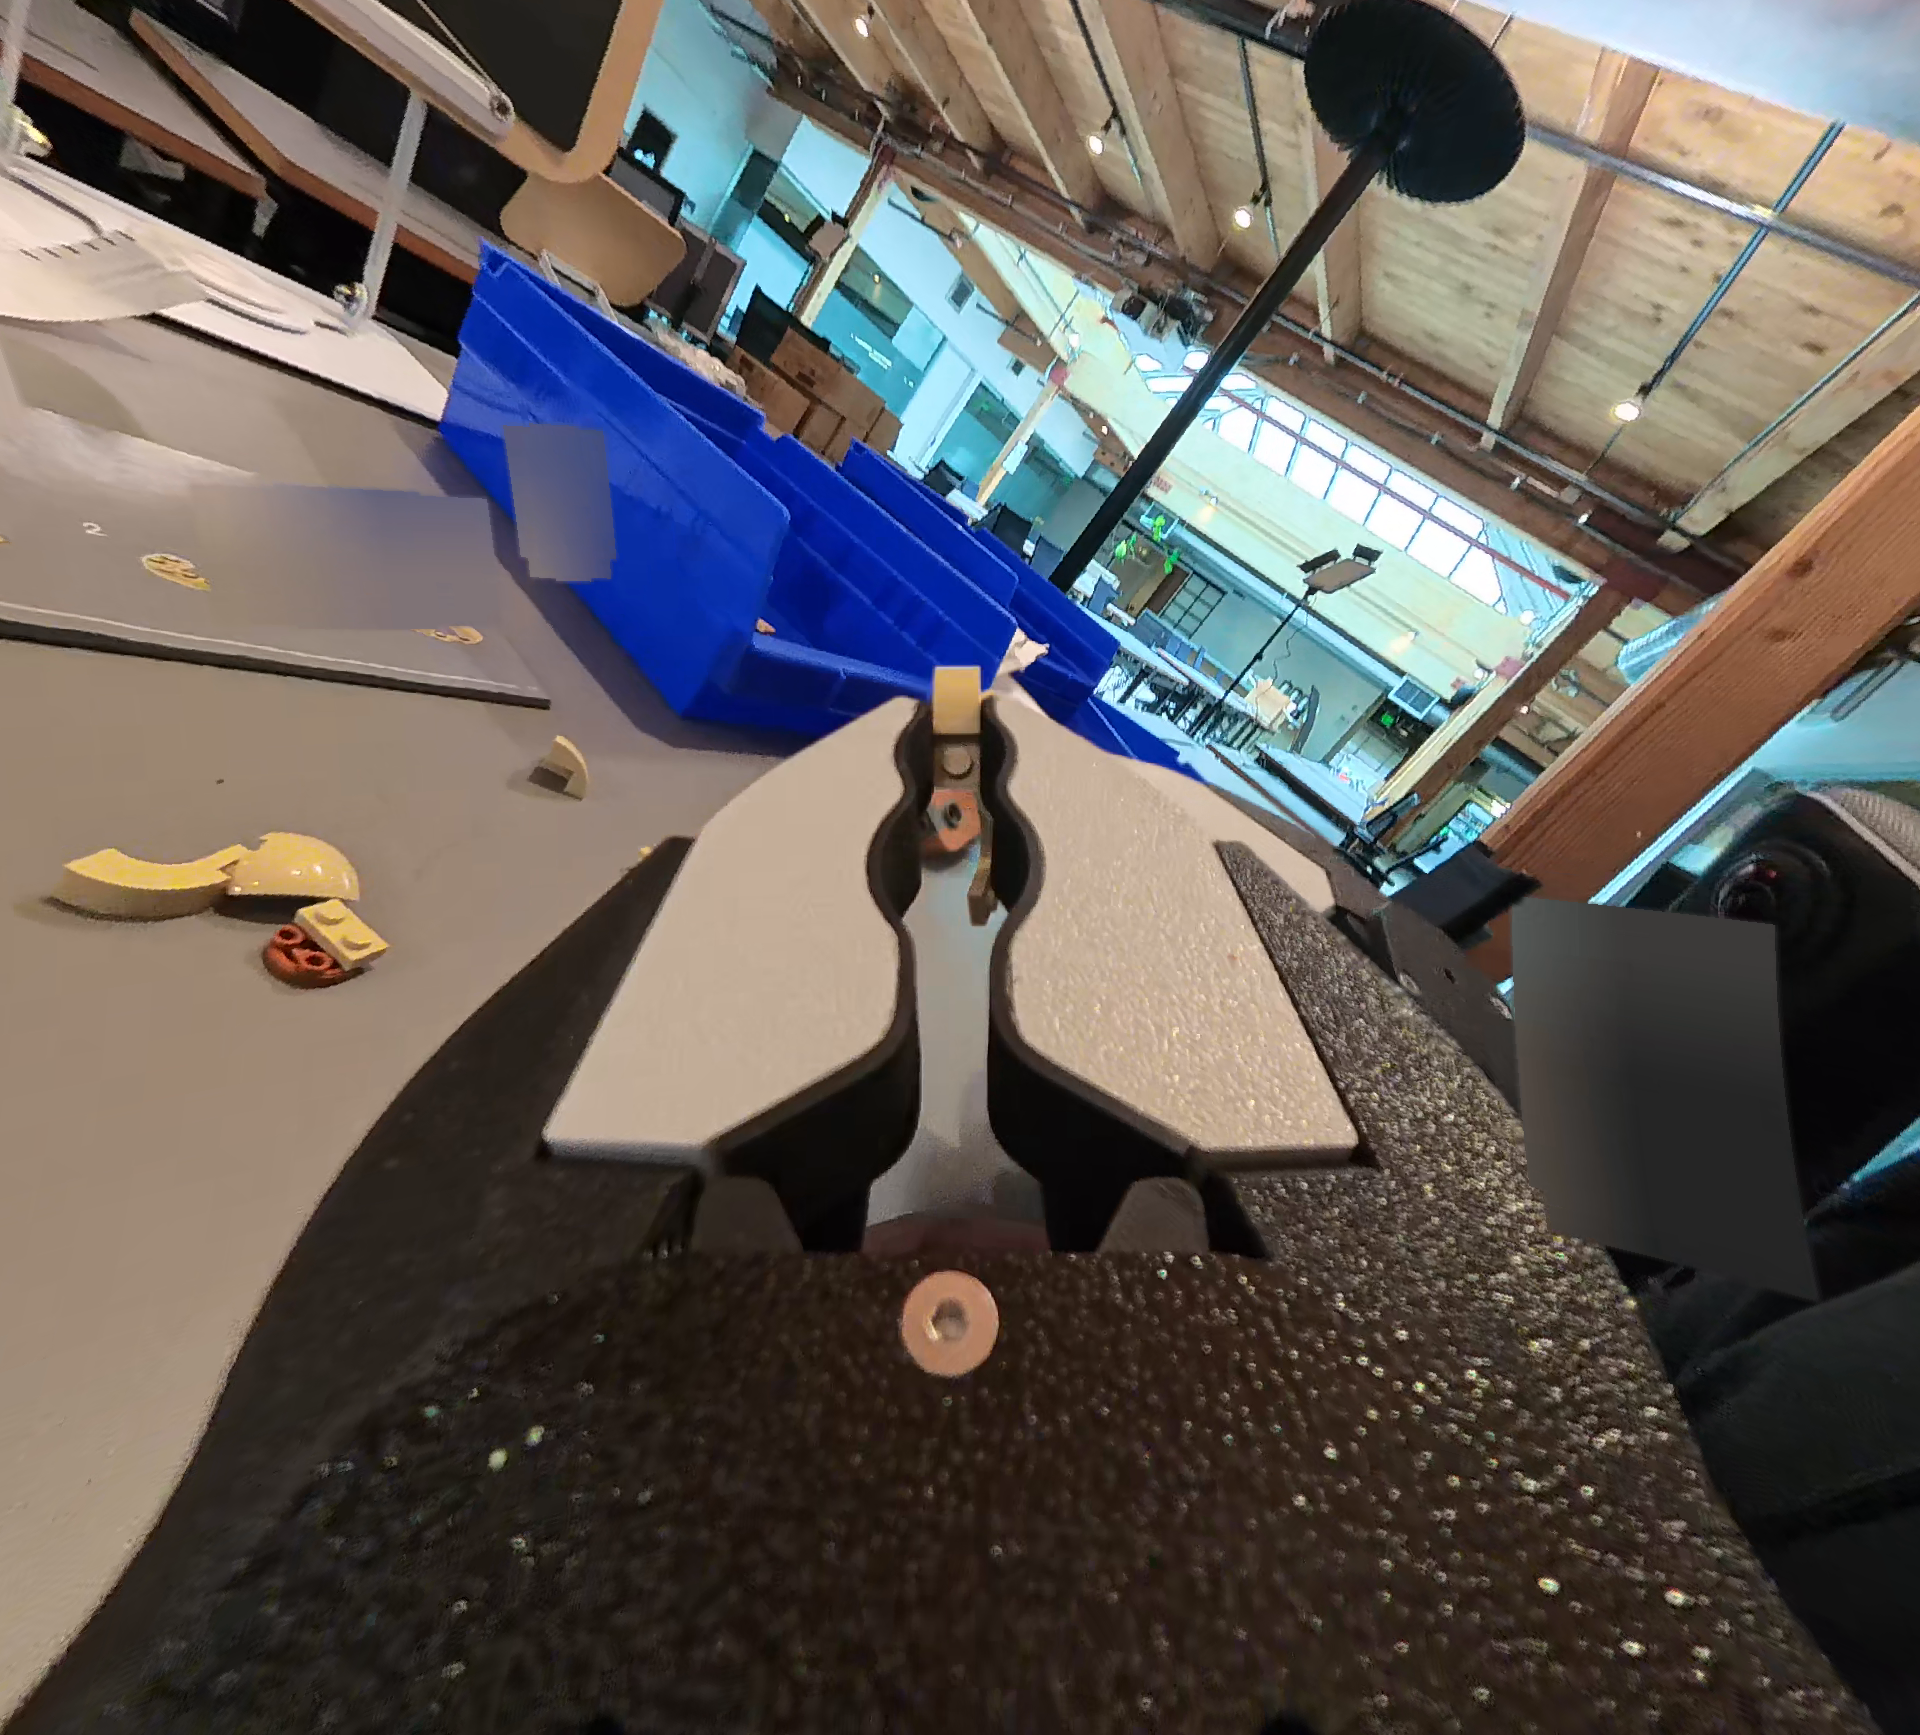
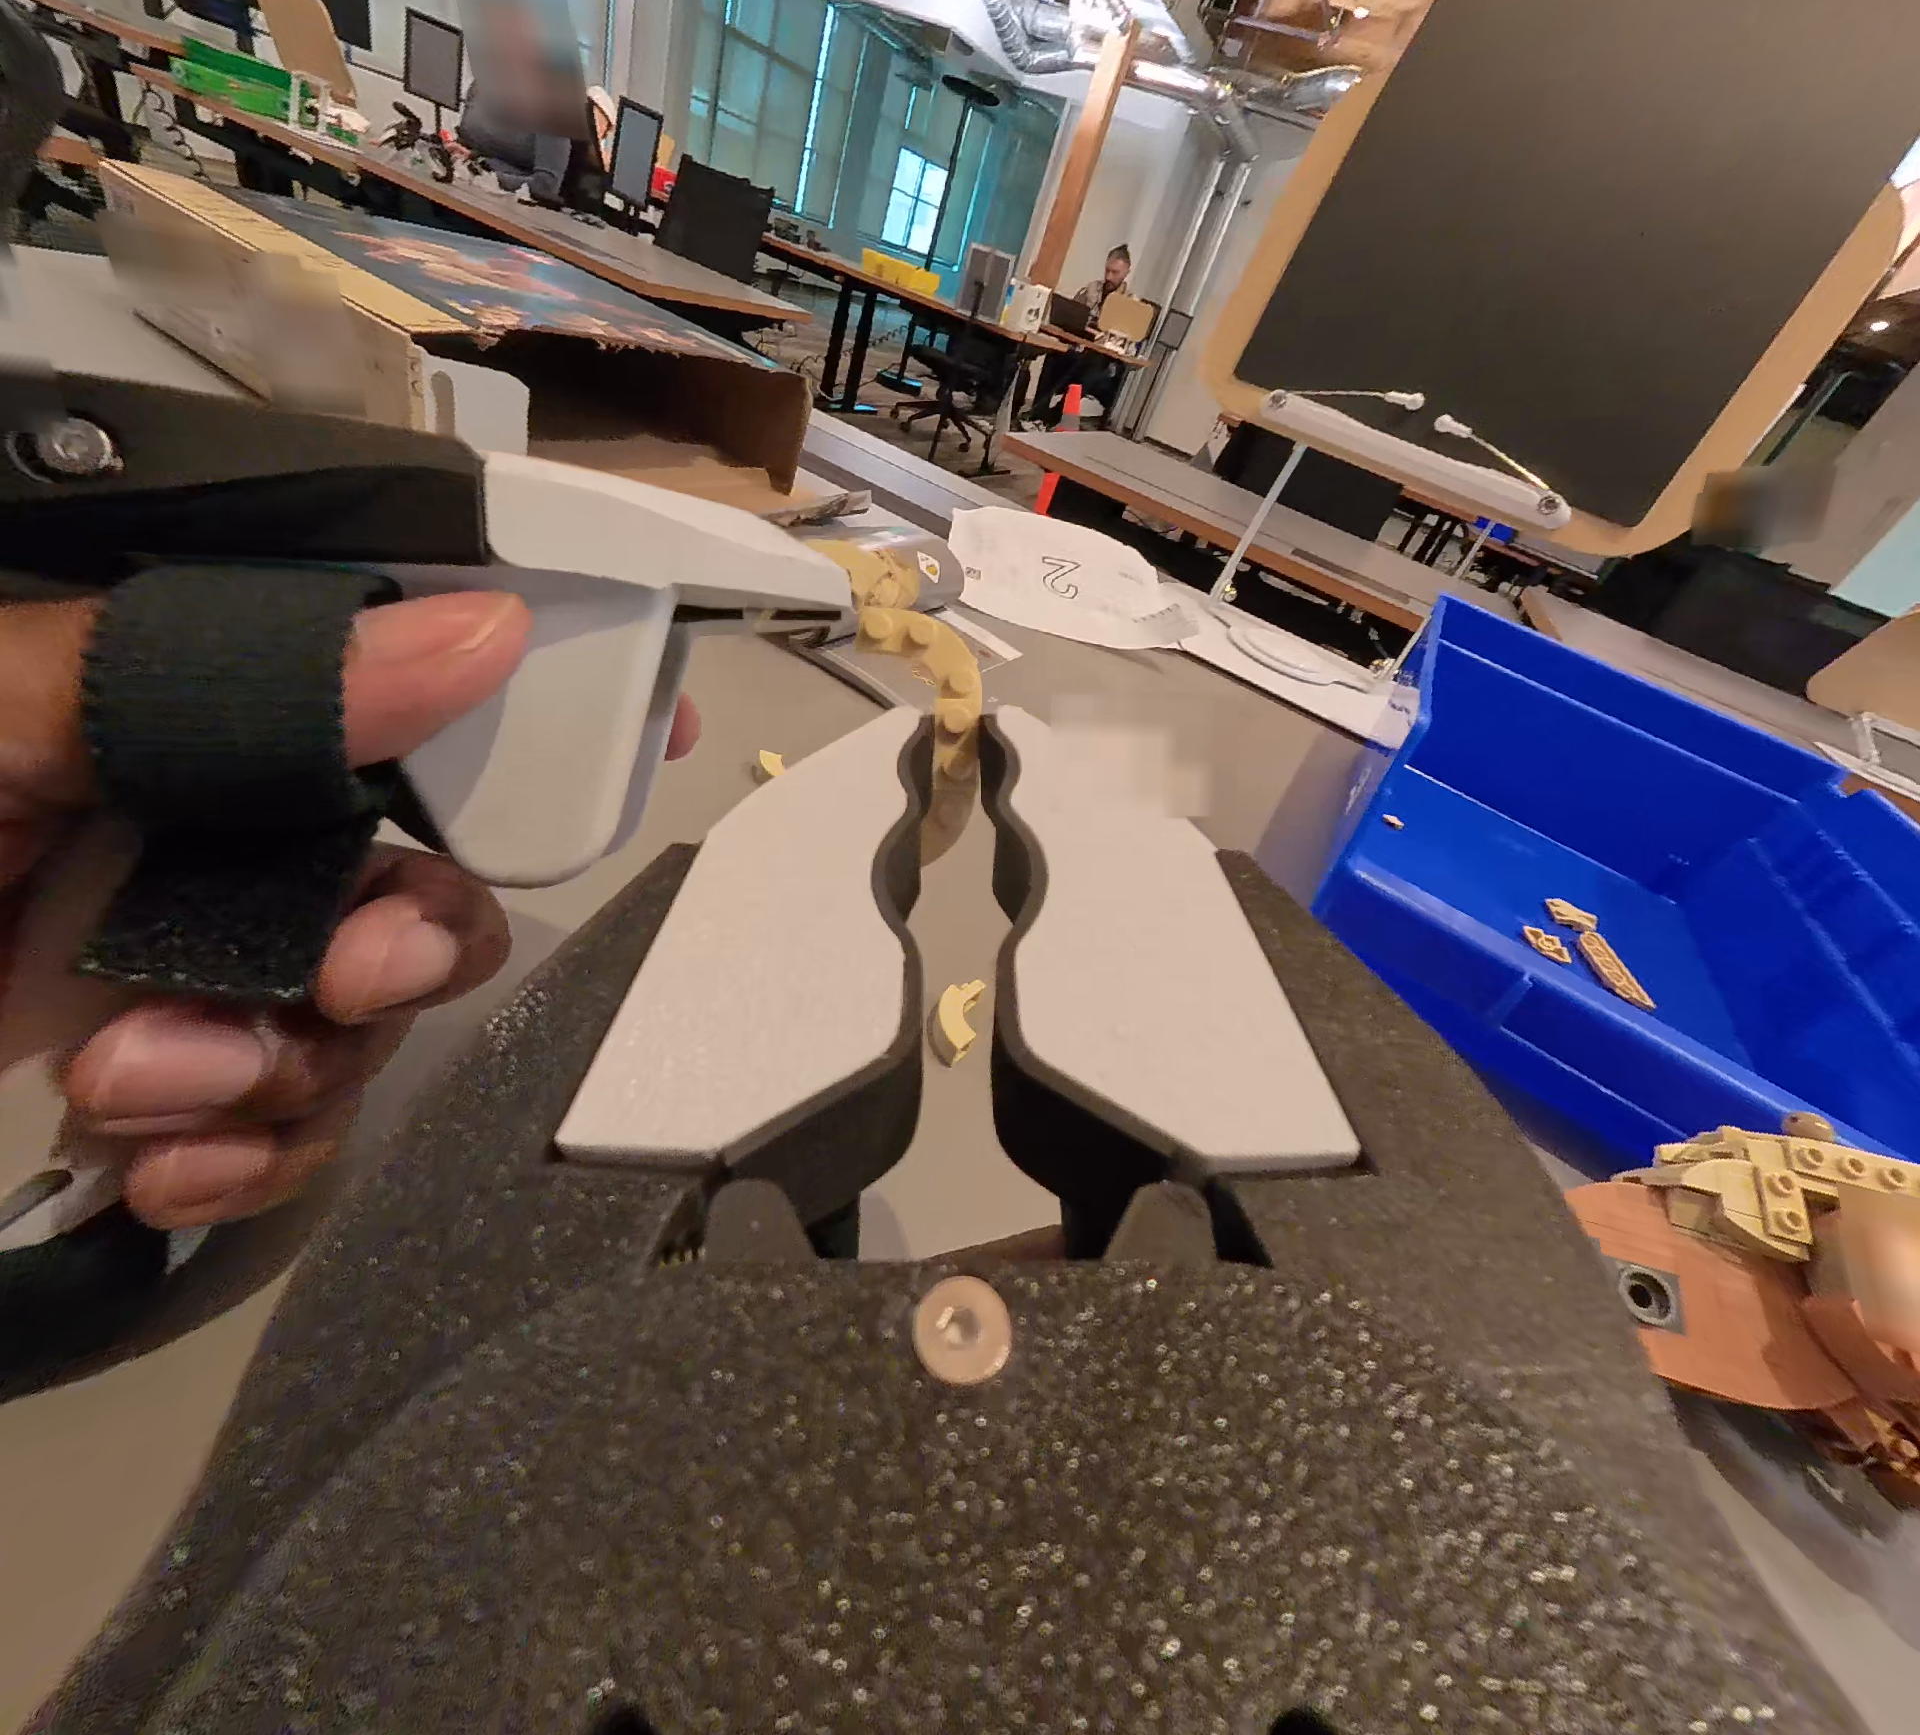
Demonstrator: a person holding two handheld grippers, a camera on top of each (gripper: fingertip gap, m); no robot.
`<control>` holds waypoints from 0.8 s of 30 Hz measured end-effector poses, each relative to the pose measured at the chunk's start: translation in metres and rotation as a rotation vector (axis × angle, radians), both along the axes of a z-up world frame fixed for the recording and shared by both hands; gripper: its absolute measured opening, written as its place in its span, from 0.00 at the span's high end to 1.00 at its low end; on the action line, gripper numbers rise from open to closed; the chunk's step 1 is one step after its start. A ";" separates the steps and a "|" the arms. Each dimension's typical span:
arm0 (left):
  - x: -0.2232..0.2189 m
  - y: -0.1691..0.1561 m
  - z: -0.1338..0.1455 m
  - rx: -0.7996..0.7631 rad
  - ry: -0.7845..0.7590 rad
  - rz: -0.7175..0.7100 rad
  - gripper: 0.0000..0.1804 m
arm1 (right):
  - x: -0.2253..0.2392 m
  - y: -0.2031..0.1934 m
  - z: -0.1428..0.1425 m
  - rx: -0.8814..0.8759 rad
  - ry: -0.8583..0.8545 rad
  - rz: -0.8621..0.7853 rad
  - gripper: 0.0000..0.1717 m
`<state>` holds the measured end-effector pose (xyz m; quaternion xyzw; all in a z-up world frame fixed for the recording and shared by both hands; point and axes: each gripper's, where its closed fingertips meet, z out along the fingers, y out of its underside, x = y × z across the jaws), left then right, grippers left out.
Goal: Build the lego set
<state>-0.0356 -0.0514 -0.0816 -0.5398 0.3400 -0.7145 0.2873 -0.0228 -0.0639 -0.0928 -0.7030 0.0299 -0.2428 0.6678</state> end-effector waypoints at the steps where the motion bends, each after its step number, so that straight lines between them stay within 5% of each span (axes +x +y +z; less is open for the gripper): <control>1: 0.000 0.001 0.001 -0.008 -0.011 0.013 0.96 | -0.001 0.000 -0.001 -0.005 -0.004 -0.003 0.96; 24: 0.007 -0.002 -0.011 -0.035 0.079 -0.009 0.96 | 0.003 -0.003 0.006 0.050 -0.022 -0.081 0.96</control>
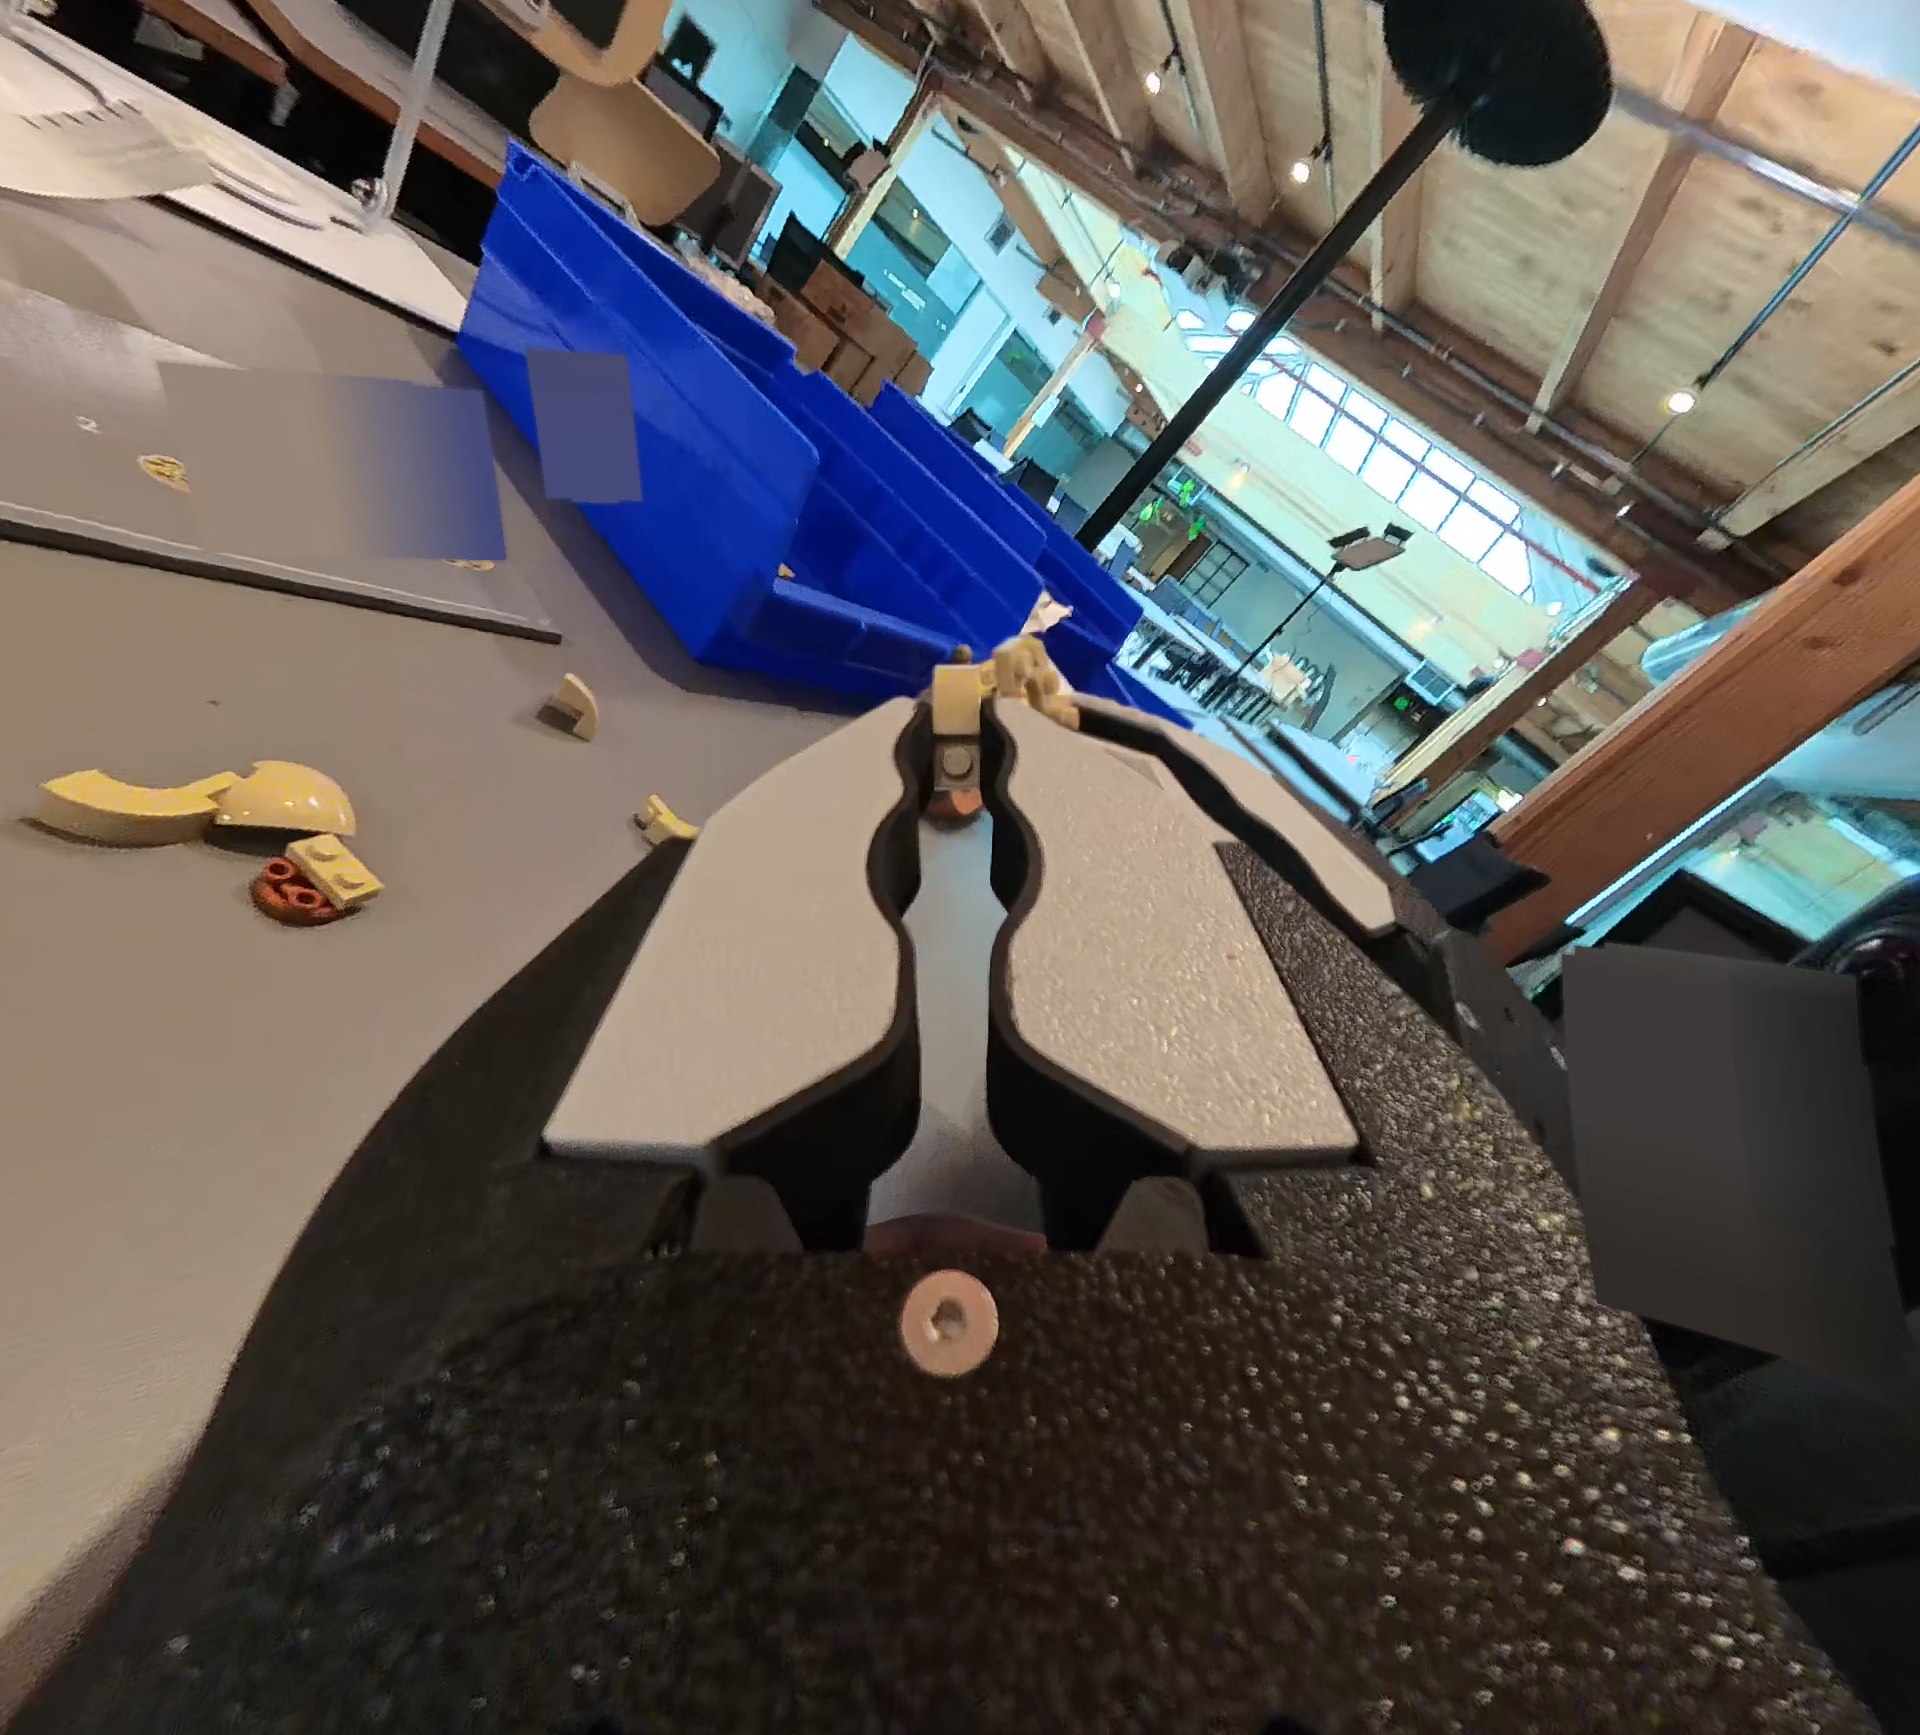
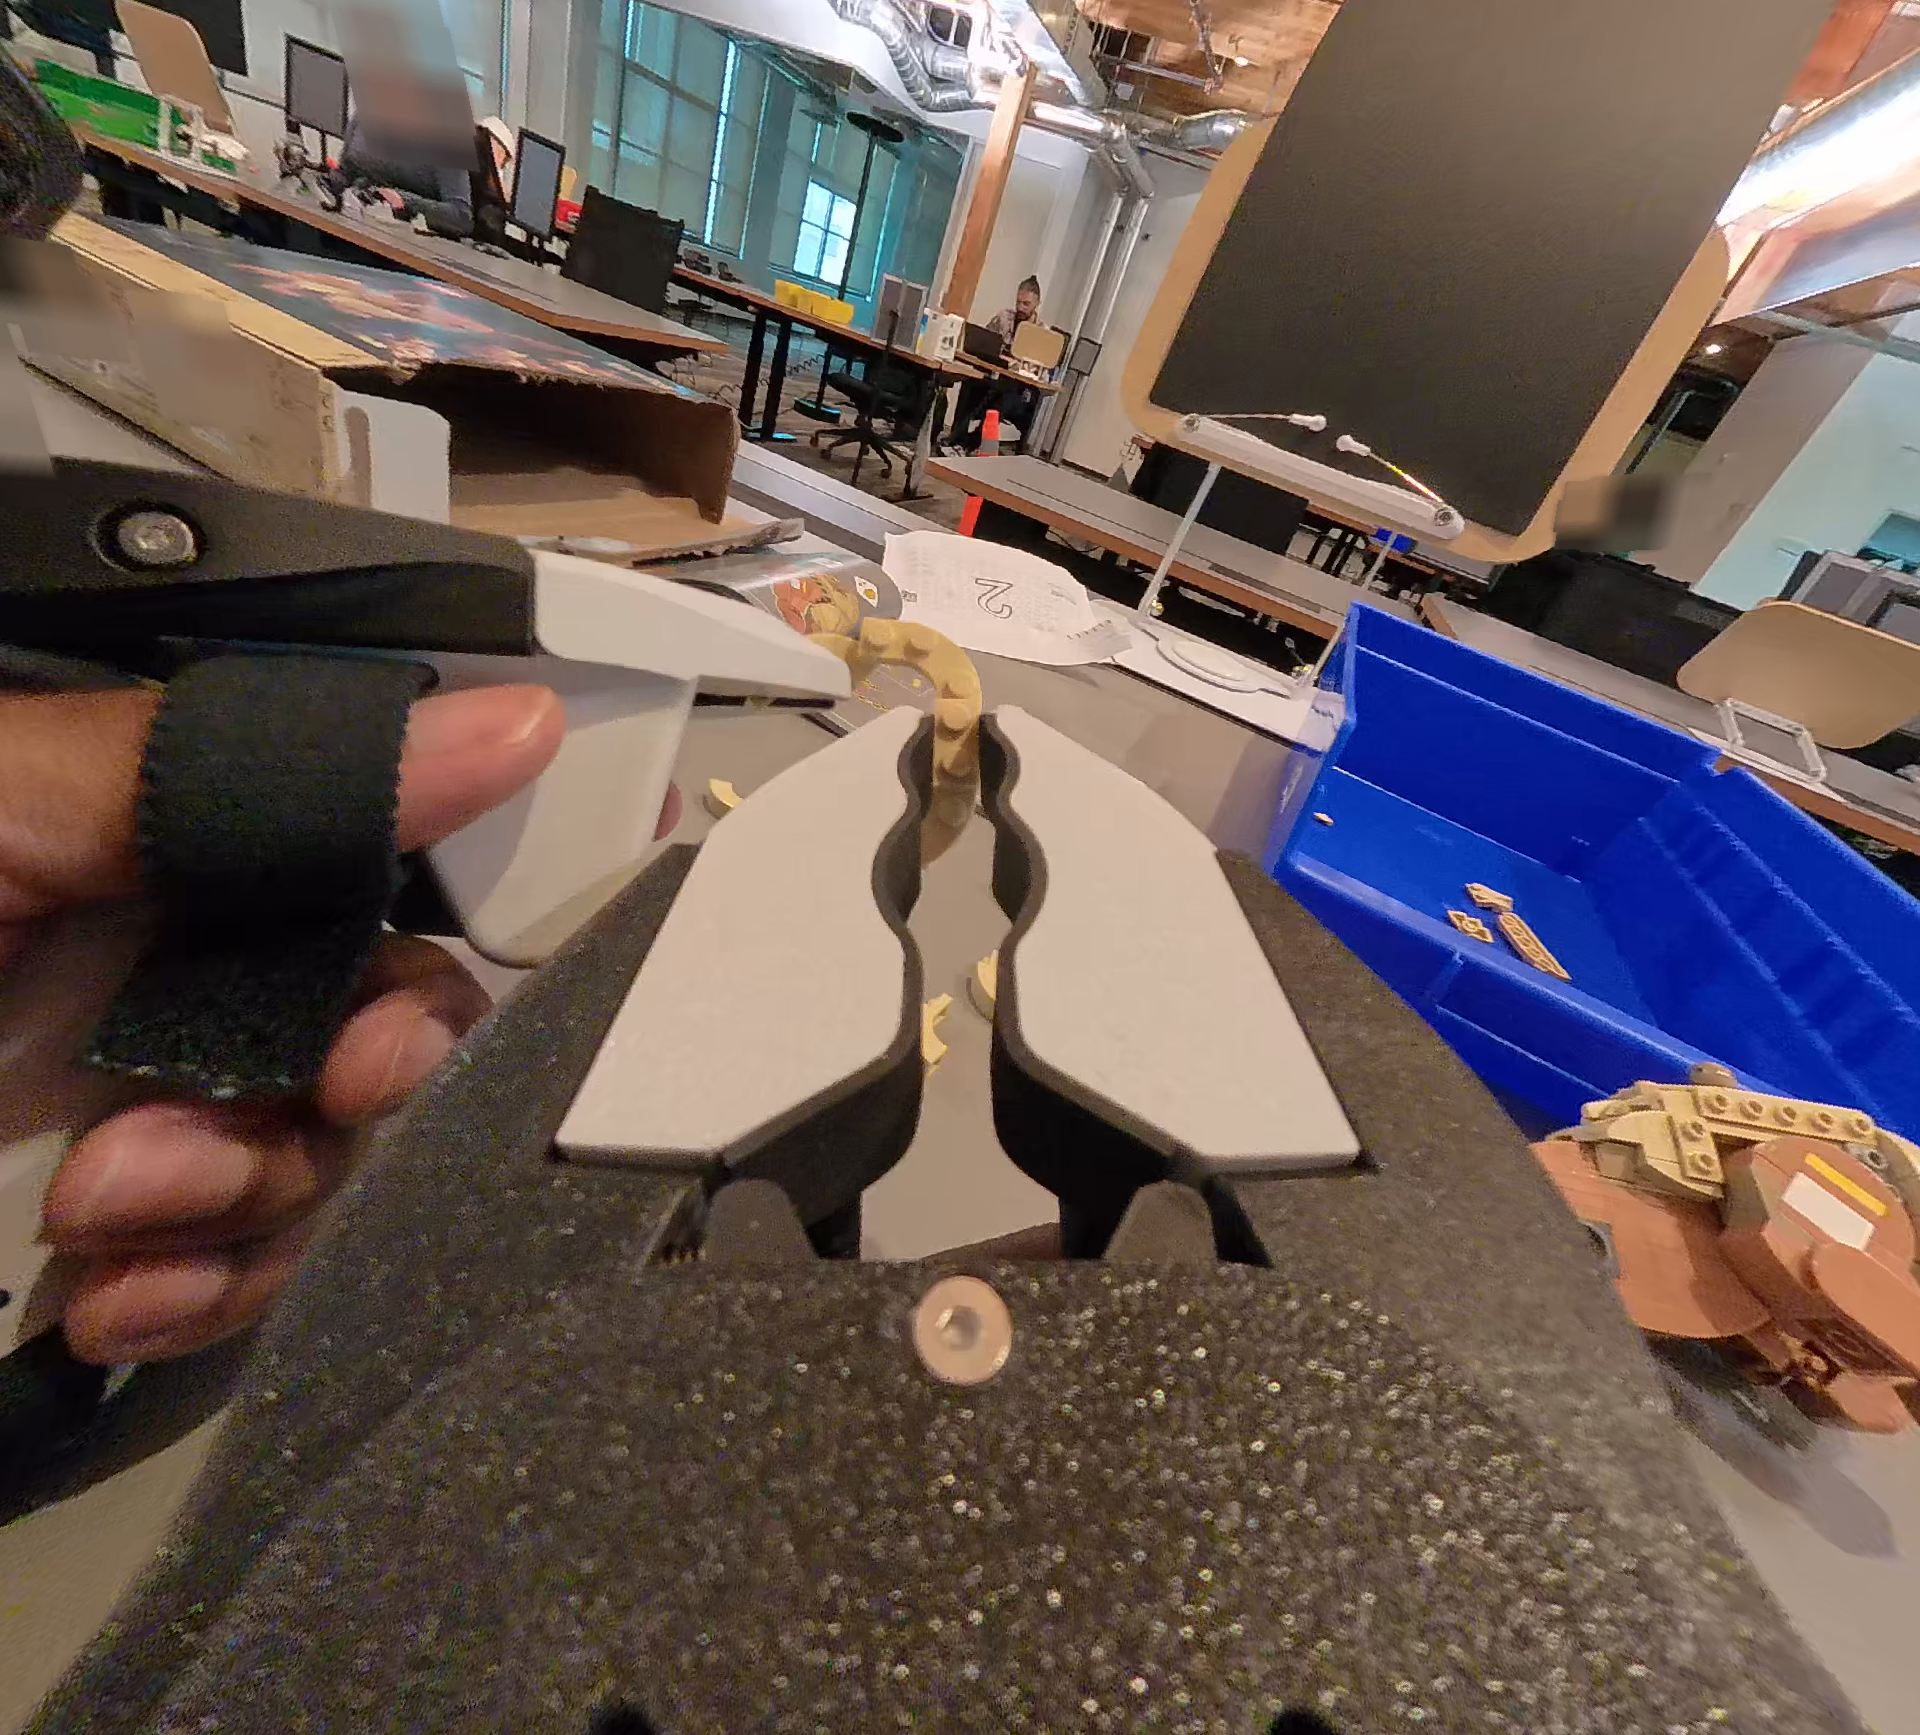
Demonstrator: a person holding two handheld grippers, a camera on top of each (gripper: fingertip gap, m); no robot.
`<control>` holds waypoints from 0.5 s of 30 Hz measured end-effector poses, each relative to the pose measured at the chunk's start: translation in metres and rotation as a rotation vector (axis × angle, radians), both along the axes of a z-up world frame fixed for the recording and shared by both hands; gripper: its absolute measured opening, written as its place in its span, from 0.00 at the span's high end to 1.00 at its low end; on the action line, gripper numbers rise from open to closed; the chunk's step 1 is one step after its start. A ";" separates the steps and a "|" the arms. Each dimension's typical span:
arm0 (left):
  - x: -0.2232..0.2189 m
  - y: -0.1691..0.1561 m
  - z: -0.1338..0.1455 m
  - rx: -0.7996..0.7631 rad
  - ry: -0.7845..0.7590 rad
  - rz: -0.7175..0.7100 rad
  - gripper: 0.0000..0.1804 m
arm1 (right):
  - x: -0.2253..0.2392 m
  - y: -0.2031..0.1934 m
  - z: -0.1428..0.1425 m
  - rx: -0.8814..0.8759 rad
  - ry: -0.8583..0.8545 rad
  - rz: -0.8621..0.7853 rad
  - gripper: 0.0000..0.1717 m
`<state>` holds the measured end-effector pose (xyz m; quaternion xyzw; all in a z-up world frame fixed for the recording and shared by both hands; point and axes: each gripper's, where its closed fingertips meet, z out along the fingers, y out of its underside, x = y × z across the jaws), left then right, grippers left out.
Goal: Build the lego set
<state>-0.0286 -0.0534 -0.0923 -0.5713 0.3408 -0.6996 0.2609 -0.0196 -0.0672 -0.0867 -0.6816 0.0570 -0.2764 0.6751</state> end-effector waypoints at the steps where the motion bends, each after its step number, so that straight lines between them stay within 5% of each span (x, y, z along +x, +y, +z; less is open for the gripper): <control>1: 0.001 -0.003 -0.001 0.019 0.014 -0.006 0.96 | 0.001 0.000 -0.001 -0.006 -0.005 -0.008 0.96; 15: -0.005 -0.002 0.005 0.099 -0.030 0.017 0.96 | 0.003 0.000 -0.008 -0.080 -0.085 -0.059 0.96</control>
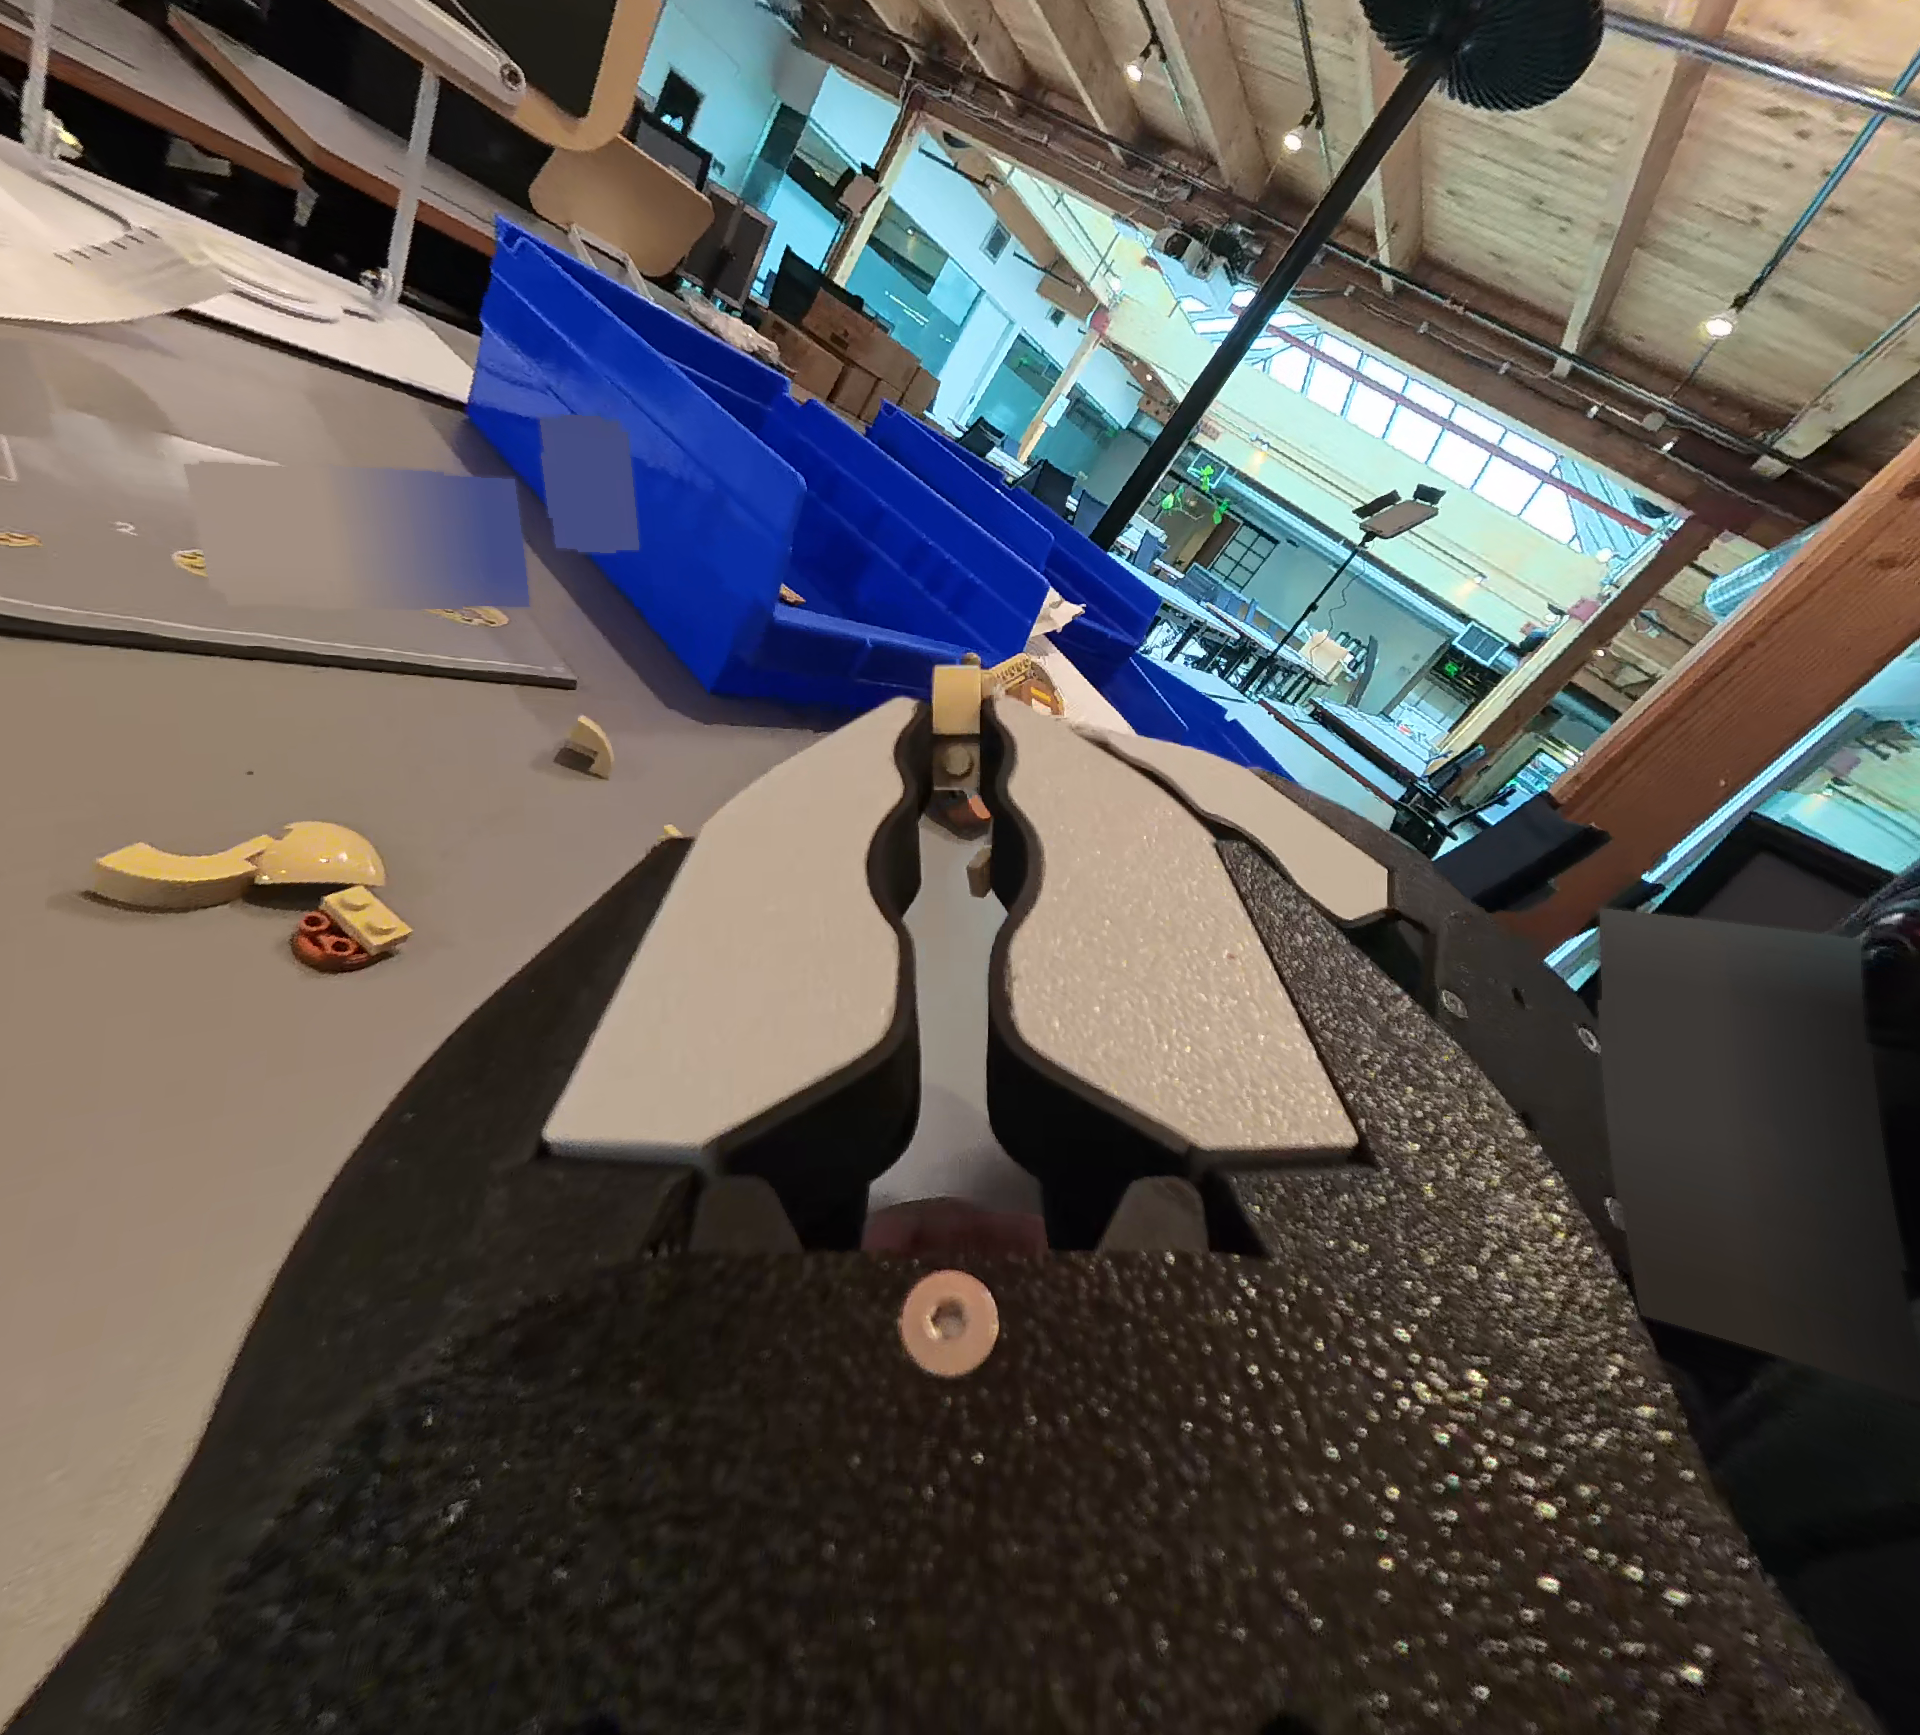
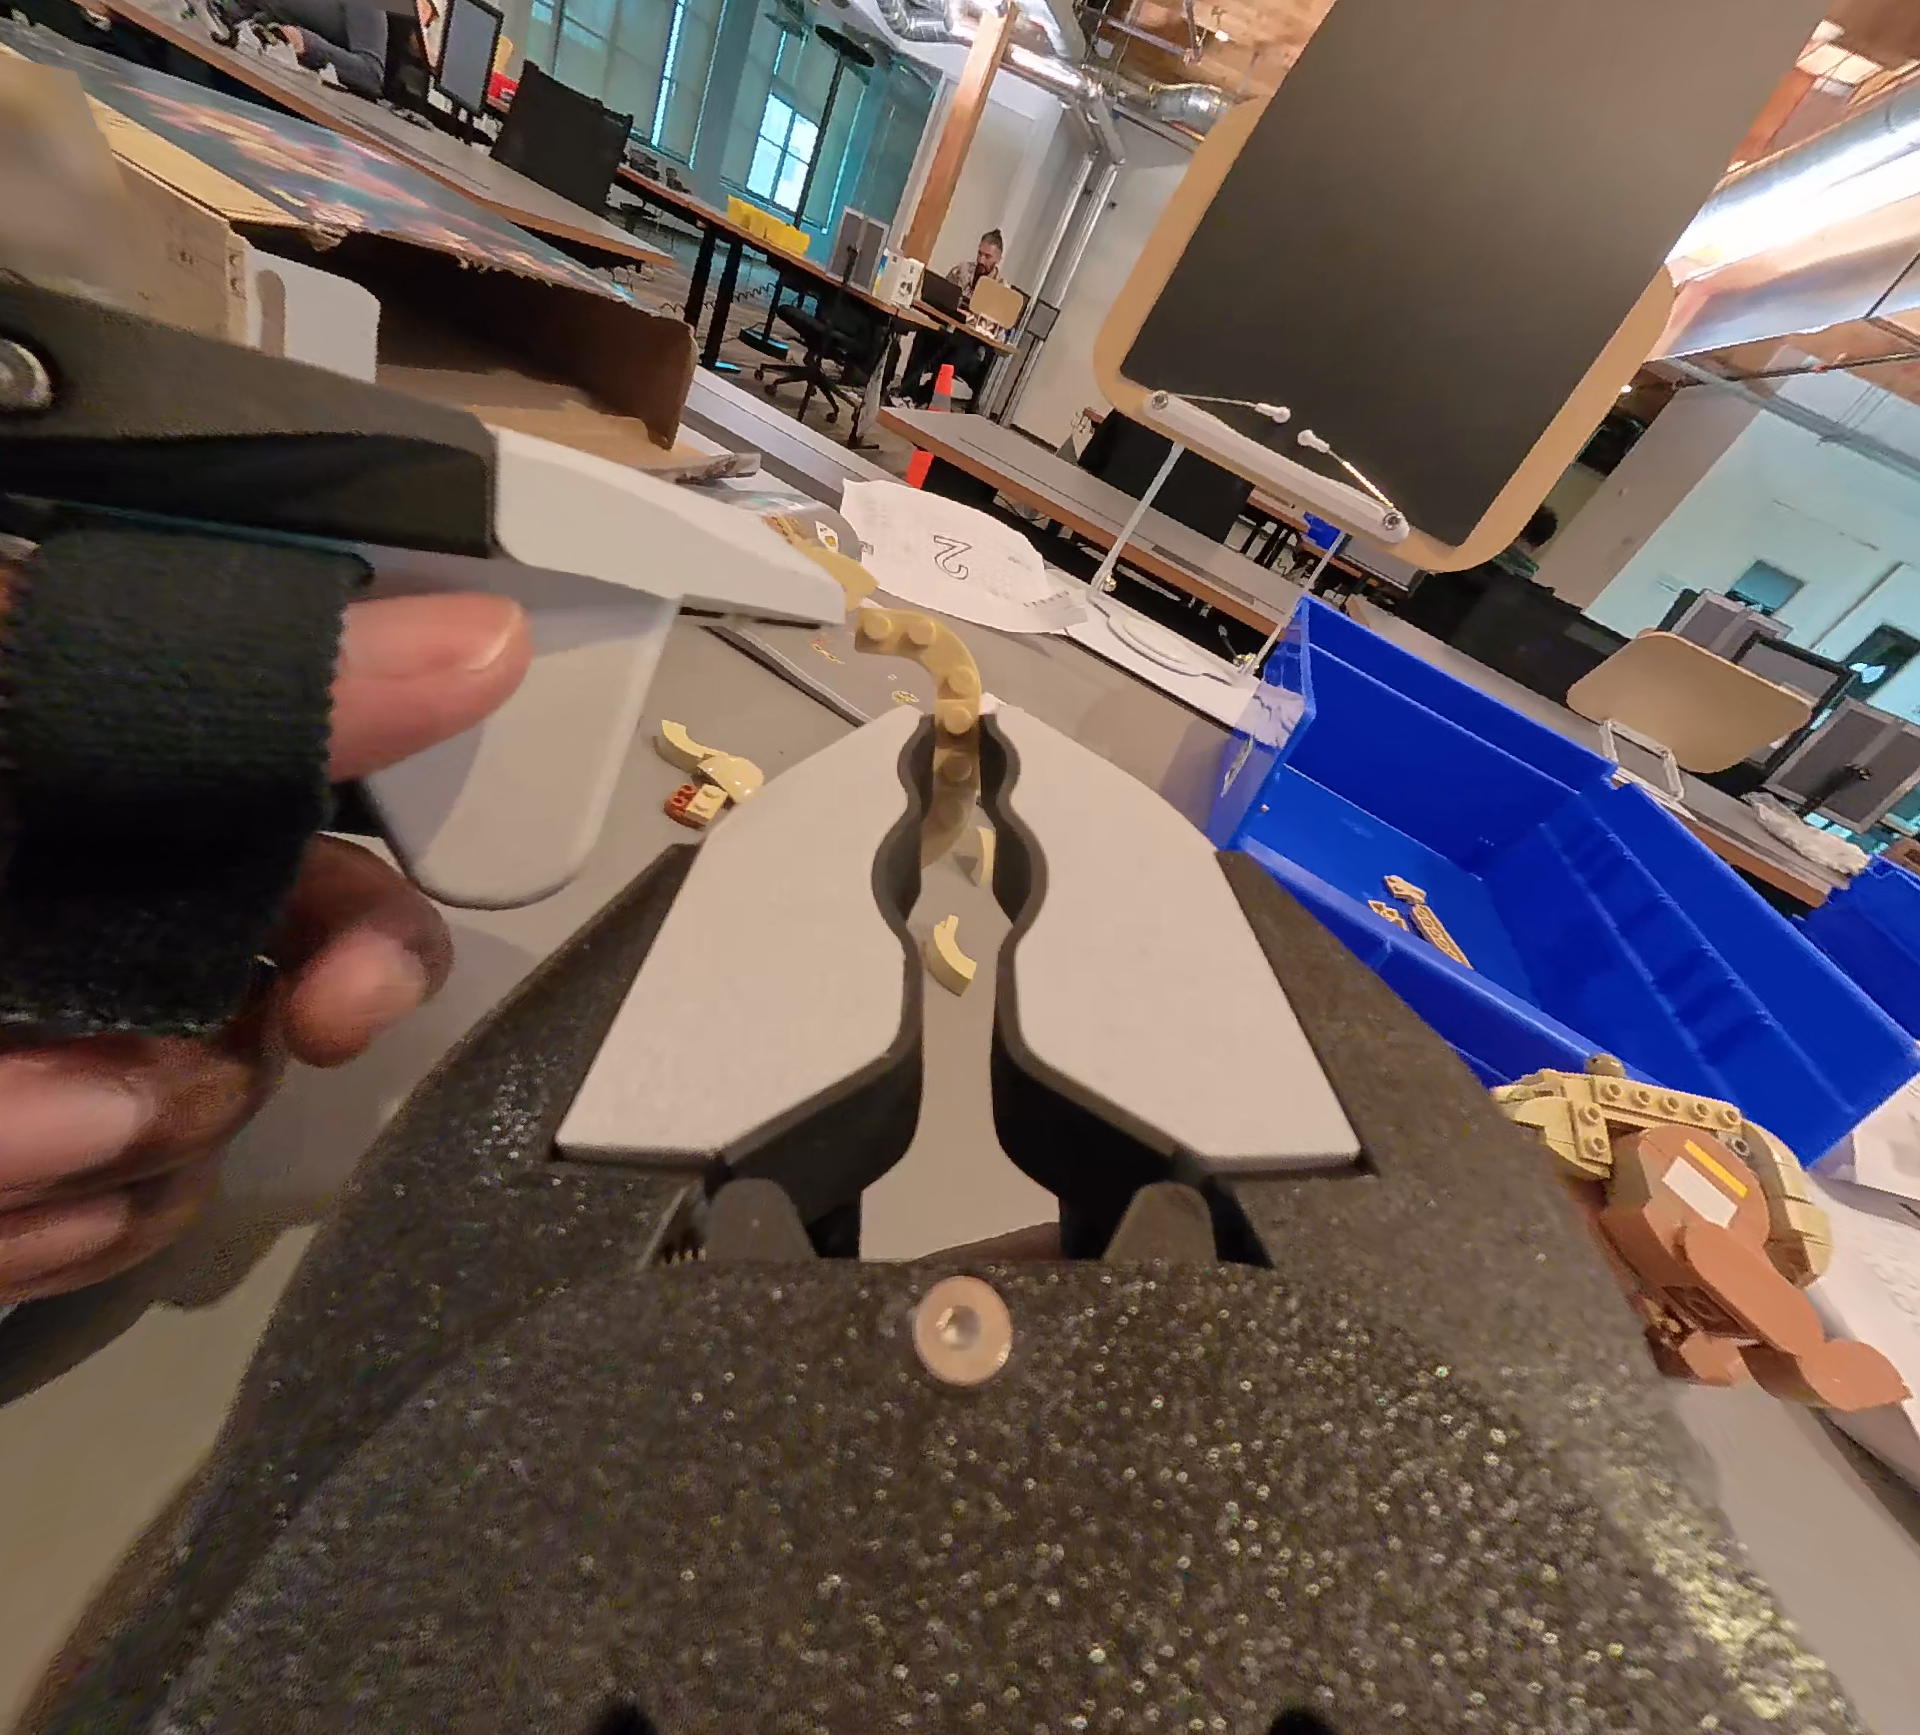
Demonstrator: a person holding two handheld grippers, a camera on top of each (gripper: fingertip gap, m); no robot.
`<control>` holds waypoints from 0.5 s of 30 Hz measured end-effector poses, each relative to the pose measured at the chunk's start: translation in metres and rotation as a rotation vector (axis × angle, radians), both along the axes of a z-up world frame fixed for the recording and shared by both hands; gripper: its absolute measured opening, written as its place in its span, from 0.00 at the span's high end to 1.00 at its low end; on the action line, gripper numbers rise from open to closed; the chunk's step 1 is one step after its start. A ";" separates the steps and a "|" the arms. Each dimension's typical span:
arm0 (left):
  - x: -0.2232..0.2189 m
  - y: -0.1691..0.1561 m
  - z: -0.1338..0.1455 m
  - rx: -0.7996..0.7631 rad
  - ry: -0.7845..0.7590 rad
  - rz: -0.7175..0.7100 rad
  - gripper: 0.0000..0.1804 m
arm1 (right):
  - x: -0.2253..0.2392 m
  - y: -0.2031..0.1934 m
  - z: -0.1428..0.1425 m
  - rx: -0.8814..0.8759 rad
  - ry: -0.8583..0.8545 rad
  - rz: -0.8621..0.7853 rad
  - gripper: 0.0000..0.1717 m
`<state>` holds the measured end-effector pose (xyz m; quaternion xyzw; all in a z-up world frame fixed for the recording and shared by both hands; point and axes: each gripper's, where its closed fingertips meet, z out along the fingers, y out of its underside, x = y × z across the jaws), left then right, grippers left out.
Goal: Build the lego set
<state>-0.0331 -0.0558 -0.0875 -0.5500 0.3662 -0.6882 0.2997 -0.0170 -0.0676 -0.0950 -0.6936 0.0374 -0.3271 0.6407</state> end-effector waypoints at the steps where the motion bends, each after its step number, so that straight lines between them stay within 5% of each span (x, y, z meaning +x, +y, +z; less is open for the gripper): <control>1: 0.000 -0.001 0.000 0.007 0.004 -0.003 0.96 | -0.001 0.000 0.000 0.003 0.006 0.006 0.96; 15: 0.001 0.005 -0.001 -0.040 -0.001 -0.009 0.96 | -0.004 -0.001 0.001 0.020 0.046 0.044 0.96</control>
